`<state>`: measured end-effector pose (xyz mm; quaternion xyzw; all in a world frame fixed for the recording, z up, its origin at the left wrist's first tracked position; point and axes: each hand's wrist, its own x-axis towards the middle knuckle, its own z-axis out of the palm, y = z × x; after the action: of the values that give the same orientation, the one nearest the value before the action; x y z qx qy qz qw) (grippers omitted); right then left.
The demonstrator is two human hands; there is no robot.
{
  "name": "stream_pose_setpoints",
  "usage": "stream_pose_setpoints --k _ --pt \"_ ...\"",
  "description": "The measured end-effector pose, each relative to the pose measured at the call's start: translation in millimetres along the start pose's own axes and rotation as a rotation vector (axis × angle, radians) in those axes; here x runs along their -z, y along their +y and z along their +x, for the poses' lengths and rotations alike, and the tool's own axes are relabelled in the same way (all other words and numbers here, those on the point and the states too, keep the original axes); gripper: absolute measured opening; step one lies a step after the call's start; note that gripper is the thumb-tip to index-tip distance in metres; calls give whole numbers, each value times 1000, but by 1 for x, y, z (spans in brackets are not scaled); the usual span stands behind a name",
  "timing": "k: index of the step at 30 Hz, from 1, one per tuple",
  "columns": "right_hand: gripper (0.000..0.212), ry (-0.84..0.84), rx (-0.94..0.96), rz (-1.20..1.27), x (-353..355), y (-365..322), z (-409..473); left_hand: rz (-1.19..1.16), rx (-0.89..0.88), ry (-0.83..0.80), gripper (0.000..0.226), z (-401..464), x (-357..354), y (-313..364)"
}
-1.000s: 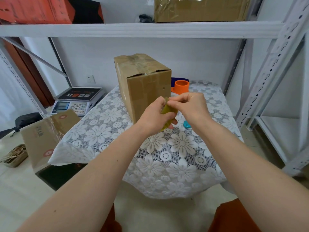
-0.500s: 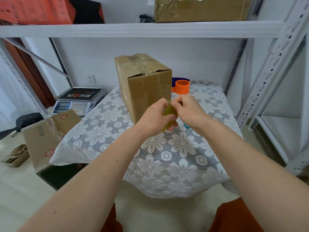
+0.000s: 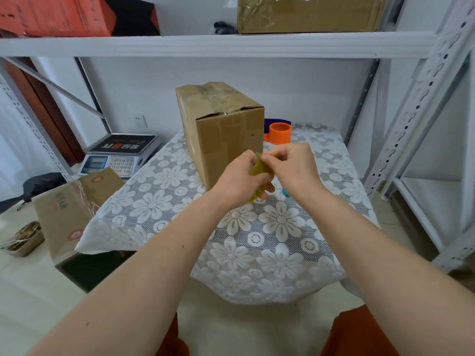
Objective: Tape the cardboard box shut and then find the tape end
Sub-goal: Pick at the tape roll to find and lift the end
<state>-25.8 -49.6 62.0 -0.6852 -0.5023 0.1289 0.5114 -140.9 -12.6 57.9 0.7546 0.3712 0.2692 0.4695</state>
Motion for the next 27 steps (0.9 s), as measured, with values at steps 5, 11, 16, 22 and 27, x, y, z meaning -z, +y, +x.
stream_pose_setpoints --k 5,11,16,22,27 --pt "12 41 -9 -24 2 2 3 2 -26 -18 17 -2 1 2" --pt "34 -169 -10 38 19 -4 9 -85 -28 -192 12 -6 13 16" --pt "46 -225 -45 78 21 2 5 79 -58 -158 22 -1 23 23" --pt "55 203 -69 -4 14 5 5 43 115 415 49 1 6 10" --pt "51 366 -80 13 5 8 3 -477 333 36 50 -5 -19 13"
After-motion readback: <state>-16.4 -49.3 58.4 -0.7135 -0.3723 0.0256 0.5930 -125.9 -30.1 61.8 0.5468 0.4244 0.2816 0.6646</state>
